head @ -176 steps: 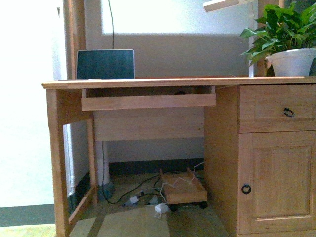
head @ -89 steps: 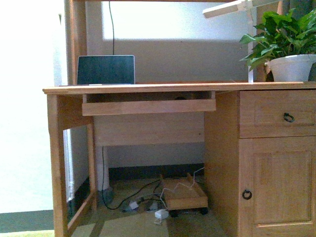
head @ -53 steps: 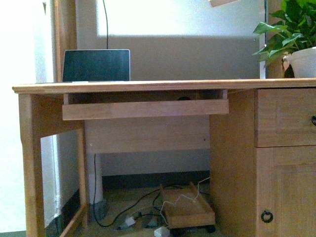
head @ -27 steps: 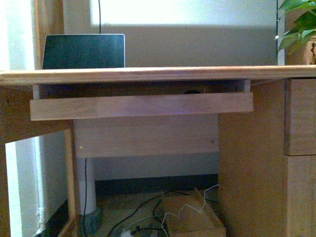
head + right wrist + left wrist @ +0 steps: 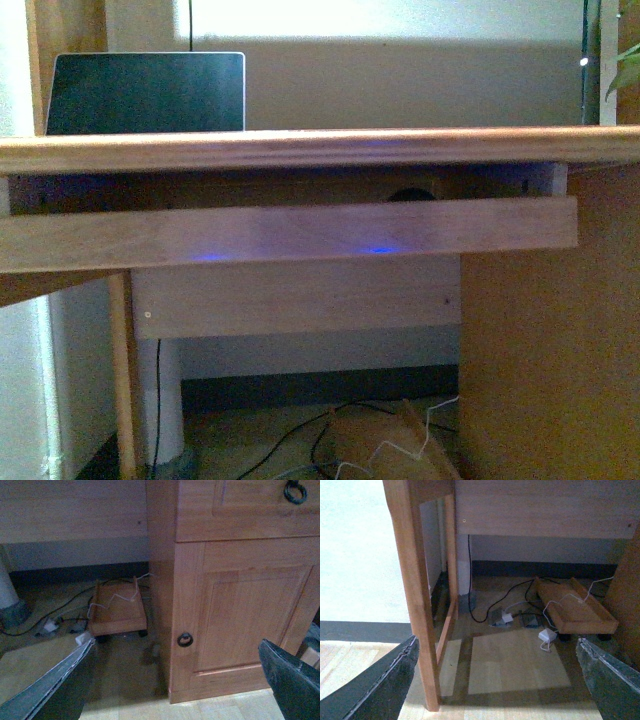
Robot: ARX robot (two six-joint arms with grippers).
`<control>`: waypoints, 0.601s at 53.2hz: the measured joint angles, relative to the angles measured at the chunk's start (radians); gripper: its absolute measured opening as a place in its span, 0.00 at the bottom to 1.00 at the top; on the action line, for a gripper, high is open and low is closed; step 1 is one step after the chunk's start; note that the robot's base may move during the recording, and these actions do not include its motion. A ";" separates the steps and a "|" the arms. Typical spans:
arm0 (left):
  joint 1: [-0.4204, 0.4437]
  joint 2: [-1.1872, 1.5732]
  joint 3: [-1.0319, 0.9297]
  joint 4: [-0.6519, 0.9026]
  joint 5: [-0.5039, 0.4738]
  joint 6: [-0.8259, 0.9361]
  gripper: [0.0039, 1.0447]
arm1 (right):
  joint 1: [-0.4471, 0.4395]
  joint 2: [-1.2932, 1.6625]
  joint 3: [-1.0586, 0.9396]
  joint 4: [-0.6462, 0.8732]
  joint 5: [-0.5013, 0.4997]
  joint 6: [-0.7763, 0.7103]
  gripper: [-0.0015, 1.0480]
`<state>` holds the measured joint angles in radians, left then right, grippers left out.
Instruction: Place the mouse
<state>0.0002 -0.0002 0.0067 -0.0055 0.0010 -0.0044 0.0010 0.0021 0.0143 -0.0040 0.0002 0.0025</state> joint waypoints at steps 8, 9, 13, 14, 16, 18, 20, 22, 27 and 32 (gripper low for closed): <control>0.000 0.000 0.000 0.000 -0.001 0.000 0.93 | 0.000 0.000 0.000 0.000 0.000 0.000 0.93; 0.000 0.000 0.000 0.000 -0.001 0.000 0.93 | 0.000 0.000 0.000 0.000 -0.001 0.000 0.93; 0.000 0.000 0.000 0.000 -0.001 0.000 0.93 | 0.000 0.000 0.000 0.000 -0.001 0.000 0.93; 0.000 0.000 0.000 0.000 -0.001 0.000 0.93 | 0.000 0.000 0.000 0.000 -0.001 0.000 0.93; 0.000 0.000 0.000 0.000 -0.001 0.000 0.93 | 0.000 0.000 0.000 0.000 0.000 0.000 0.93; 0.000 0.000 0.000 0.000 -0.001 0.000 0.93 | 0.000 0.000 0.000 0.000 0.000 0.000 0.93; 0.000 0.000 0.000 0.000 -0.001 0.000 0.93 | 0.000 0.000 0.000 0.000 -0.001 -0.001 0.93; 0.000 0.000 0.000 0.000 -0.001 0.000 0.93 | 0.000 0.000 0.000 0.000 -0.001 0.000 0.93; 0.000 0.000 0.000 0.000 -0.001 0.000 0.93 | 0.000 0.000 0.000 0.000 -0.001 0.000 0.93; 0.000 0.000 0.000 0.000 0.000 0.000 0.93 | 0.000 0.000 0.000 0.000 0.000 0.000 0.93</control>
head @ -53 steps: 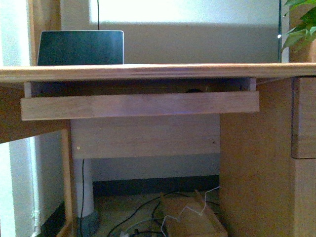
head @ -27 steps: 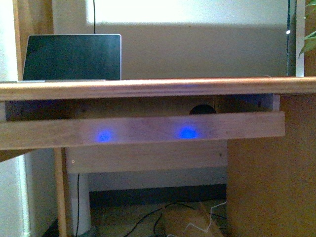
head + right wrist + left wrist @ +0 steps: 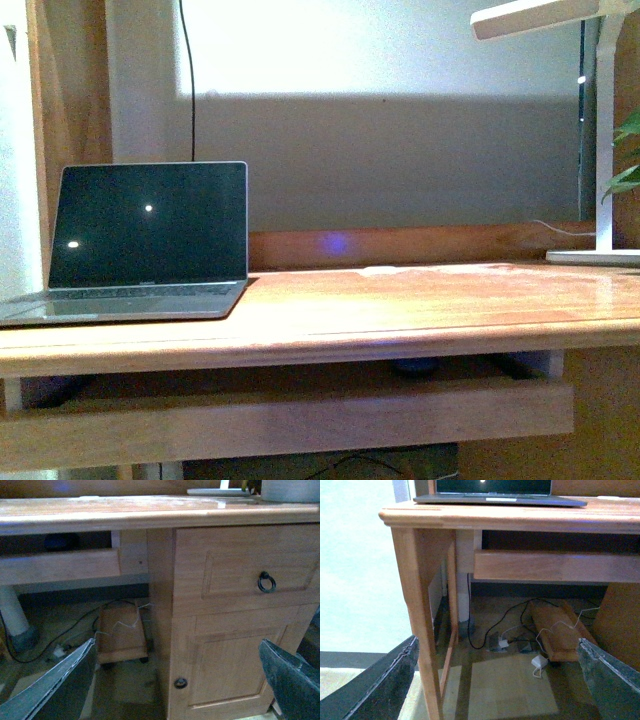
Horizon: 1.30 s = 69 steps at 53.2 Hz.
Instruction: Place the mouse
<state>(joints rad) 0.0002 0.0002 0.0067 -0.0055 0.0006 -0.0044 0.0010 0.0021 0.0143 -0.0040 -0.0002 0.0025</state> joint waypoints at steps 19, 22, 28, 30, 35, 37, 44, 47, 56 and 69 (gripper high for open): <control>-0.055 0.205 0.057 -0.080 -0.078 -0.087 0.93 | 0.000 0.000 0.000 0.000 0.000 0.000 0.93; -0.027 0.298 0.080 -0.056 -0.010 -0.079 0.93 | 0.000 0.000 0.000 0.000 0.000 0.000 0.93; 0.034 0.510 0.139 0.034 0.121 0.017 0.93 | 0.000 0.000 0.000 0.000 0.000 0.000 0.93; 0.052 0.600 0.170 0.085 0.157 0.081 0.93 | 0.000 0.000 0.000 0.000 0.000 0.000 0.93; 0.062 0.769 0.237 0.198 0.204 0.237 0.93 | 0.000 0.000 0.000 0.000 0.000 0.000 0.93; 0.051 0.885 0.286 0.290 0.215 0.375 0.93 | 0.000 0.000 0.000 0.000 0.000 0.000 0.93; 0.008 1.099 0.367 0.518 0.213 0.680 0.93 | 0.000 0.000 0.000 0.000 0.000 0.000 0.93; -0.014 1.178 0.397 0.590 0.224 0.779 0.93 | 0.000 0.000 0.000 0.000 0.000 0.000 0.93; -0.073 1.408 0.478 0.807 0.240 1.083 0.93 | 0.000 0.000 0.000 0.000 0.000 0.000 0.93; -0.096 1.689 0.562 0.928 0.259 1.318 0.93 | 0.000 0.000 0.000 0.000 0.000 0.000 0.93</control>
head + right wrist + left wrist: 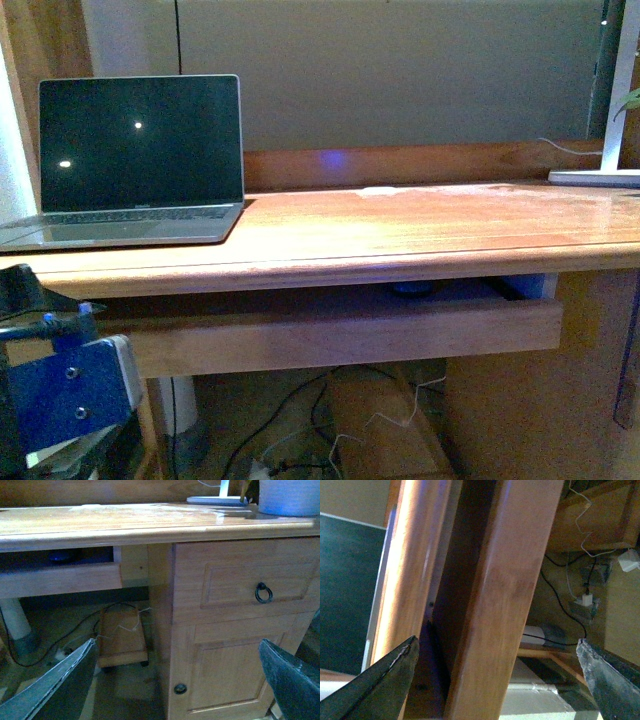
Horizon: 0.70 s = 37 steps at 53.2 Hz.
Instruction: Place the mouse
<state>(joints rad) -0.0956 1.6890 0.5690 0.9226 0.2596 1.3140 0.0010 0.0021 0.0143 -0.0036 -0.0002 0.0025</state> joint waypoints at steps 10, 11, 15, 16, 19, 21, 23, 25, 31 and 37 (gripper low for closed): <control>-0.012 0.128 0.059 0.081 0.010 0.068 0.93 | 0.000 0.000 0.000 0.000 0.000 0.000 0.93; -0.012 0.141 0.068 0.087 0.010 0.076 0.93 | 0.000 0.000 0.000 0.000 0.000 0.000 0.93; -0.008 0.180 0.093 0.104 0.010 0.108 0.93 | 0.000 0.000 0.000 0.000 0.000 0.000 0.93; -0.006 0.197 0.107 0.105 0.008 0.121 0.93 | 0.000 0.000 0.000 0.000 0.000 0.000 0.93; 0.000 0.232 0.145 0.105 0.001 0.144 0.93 | 0.000 0.000 0.000 0.000 0.000 0.000 0.93; 0.004 0.245 0.159 0.106 -0.002 0.153 0.93 | 0.000 0.000 0.000 0.000 0.000 0.000 0.93; 0.008 0.255 0.172 0.110 -0.003 0.163 0.93 | 0.000 0.000 0.000 0.000 0.000 0.000 0.93; 0.011 0.264 0.184 0.113 -0.006 0.169 0.93 | 0.000 0.000 0.000 0.000 0.000 0.000 0.93; 0.028 0.296 0.220 0.123 -0.021 0.184 0.93 | 0.000 0.000 0.000 0.000 0.000 0.000 0.93; 0.048 0.328 0.246 0.126 -0.019 0.194 0.93 | 0.000 0.000 0.000 0.000 0.000 0.000 0.93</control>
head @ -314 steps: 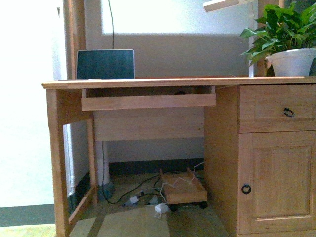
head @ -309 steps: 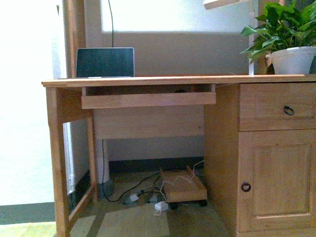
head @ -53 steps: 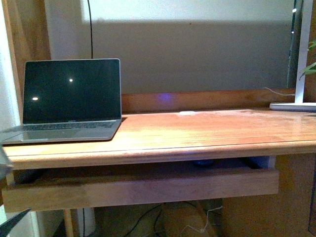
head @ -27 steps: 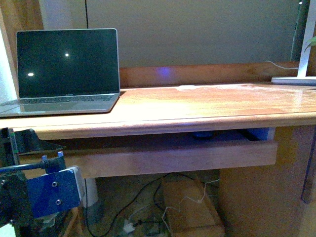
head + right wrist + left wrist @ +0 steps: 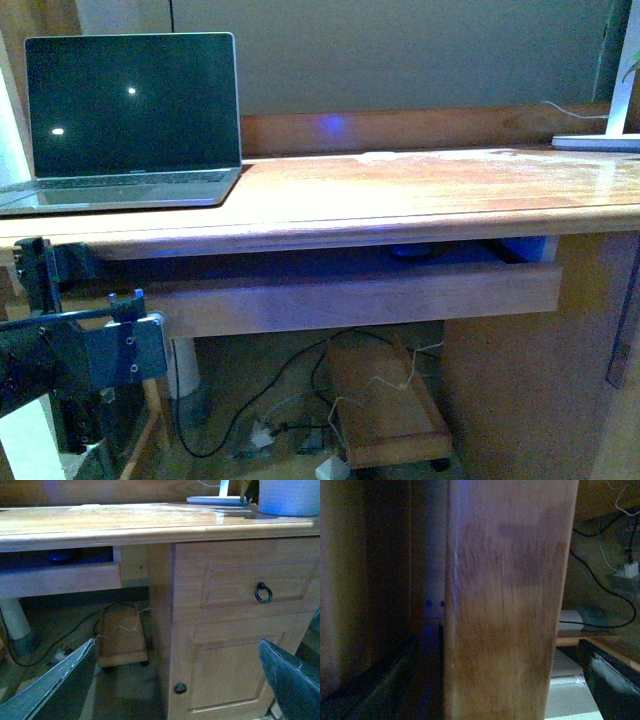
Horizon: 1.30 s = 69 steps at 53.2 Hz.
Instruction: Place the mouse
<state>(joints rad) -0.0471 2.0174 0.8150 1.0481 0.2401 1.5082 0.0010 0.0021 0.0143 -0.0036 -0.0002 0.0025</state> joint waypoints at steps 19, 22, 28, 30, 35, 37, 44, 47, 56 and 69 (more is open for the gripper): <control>0.034 0.117 0.074 0.040 -0.005 -0.022 0.93 | 0.000 0.000 0.000 0.000 0.000 0.000 0.93; 0.035 0.121 0.077 0.030 -0.004 -0.036 0.93 | 0.000 0.000 0.000 0.000 0.000 0.000 0.93; 0.033 0.094 0.078 -0.058 -0.007 -0.069 0.93 | 0.000 0.000 0.000 0.000 0.000 0.000 0.93; 0.030 0.075 0.075 -0.100 -0.008 -0.088 0.93 | 0.000 0.000 0.000 0.000 0.000 0.000 0.93; 0.021 -0.013 0.058 -0.297 -0.012 -0.171 0.93 | 0.000 0.000 0.000 0.000 0.000 0.000 0.93; 0.016 -0.068 0.044 -0.405 0.003 -0.227 0.93 | 0.000 0.000 0.000 0.000 0.000 0.000 0.93; 0.011 -0.251 -0.054 -0.620 0.064 -0.410 0.93 | 0.000 0.000 0.000 0.000 0.000 0.000 0.93; 0.009 -0.324 -0.093 -0.678 0.096 -0.499 0.93 | 0.000 0.000 0.000 0.000 0.000 0.000 0.93; -0.013 -0.497 -0.189 -0.753 0.165 -0.758 0.93 | 0.000 0.000 0.000 0.000 0.000 0.000 0.93; -0.087 -0.749 -0.276 -0.759 0.282 -1.278 0.93 | 0.000 0.000 0.000 0.000 0.000 0.000 0.93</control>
<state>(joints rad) -0.1337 1.2682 0.5388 0.2890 0.5224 0.2298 0.0010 0.0021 0.0143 -0.0036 -0.0006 0.0025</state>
